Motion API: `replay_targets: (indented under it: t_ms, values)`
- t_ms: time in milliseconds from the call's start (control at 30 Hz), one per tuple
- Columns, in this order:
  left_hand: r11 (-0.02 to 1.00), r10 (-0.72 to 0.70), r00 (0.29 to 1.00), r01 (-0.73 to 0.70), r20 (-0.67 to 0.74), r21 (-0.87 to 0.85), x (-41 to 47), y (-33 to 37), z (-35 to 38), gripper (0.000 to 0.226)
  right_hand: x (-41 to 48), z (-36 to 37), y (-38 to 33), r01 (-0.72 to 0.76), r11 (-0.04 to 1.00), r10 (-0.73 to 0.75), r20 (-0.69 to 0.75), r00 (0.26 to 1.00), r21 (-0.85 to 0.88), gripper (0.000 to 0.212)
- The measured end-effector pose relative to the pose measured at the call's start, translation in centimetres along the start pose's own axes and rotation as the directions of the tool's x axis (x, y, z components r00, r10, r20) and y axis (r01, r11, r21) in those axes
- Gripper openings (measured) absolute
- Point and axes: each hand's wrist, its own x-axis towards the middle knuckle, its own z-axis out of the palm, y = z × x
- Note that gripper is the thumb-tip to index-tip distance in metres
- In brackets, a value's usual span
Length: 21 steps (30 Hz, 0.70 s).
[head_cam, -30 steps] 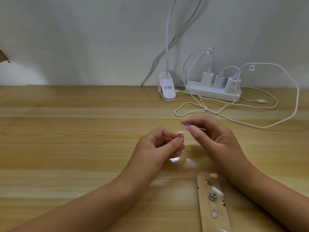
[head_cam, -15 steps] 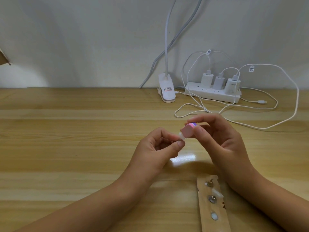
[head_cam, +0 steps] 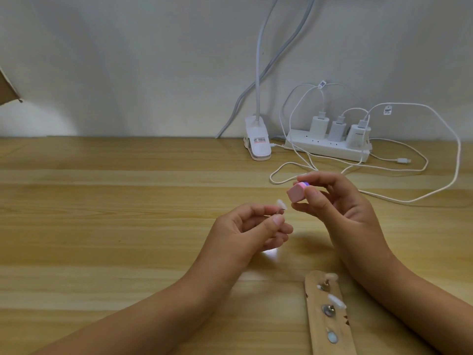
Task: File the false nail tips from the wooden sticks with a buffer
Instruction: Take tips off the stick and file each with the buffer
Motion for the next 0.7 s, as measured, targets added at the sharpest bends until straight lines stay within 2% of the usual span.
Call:
replay_targets:
  t_ms: [100,267,400,500,600,700]
  values:
    - [0.999,0.02,1.0,-0.02,-0.005,0.035,0.0,0.0,0.0,0.015,0.0,-0.2,-0.1,-0.032,0.999,0.032,0.001,0.999,0.002,0.019]
    - [0.983,0.068,0.998,-0.068,0.001,0.17,0.0,-0.1,0.1,0.016,-0.6,0.3,-0.6,0.033,0.999,-0.029,0.114,0.993,-0.027,0.026]
    - [0.985,0.066,0.998,-0.065,-0.005,0.161,0.0,-0.3,0.0,0.006,-0.9,0.4,-0.6,0.045,0.998,-0.039,0.123,0.992,-0.048,0.019]
    - [0.985,0.068,0.998,-0.065,-0.012,0.158,0.0,-0.4,0.0,0.013,-1.0,0.5,-0.6,0.1,0.993,-0.092,0.115,0.989,-0.067,0.021]
    - [0.985,0.074,0.997,-0.071,-0.012,0.16,0.0,-0.4,0.1,0.015,-0.8,0.4,-0.3,0.029,0.998,-0.02,0.148,0.989,-0.06,0.015]
    - [0.982,0.074,0.997,-0.073,-0.002,0.174,0.0,-0.3,0.2,0.02,-0.8,0.3,-0.2,0.066,0.996,-0.06,0.112,0.992,-0.053,0.021]
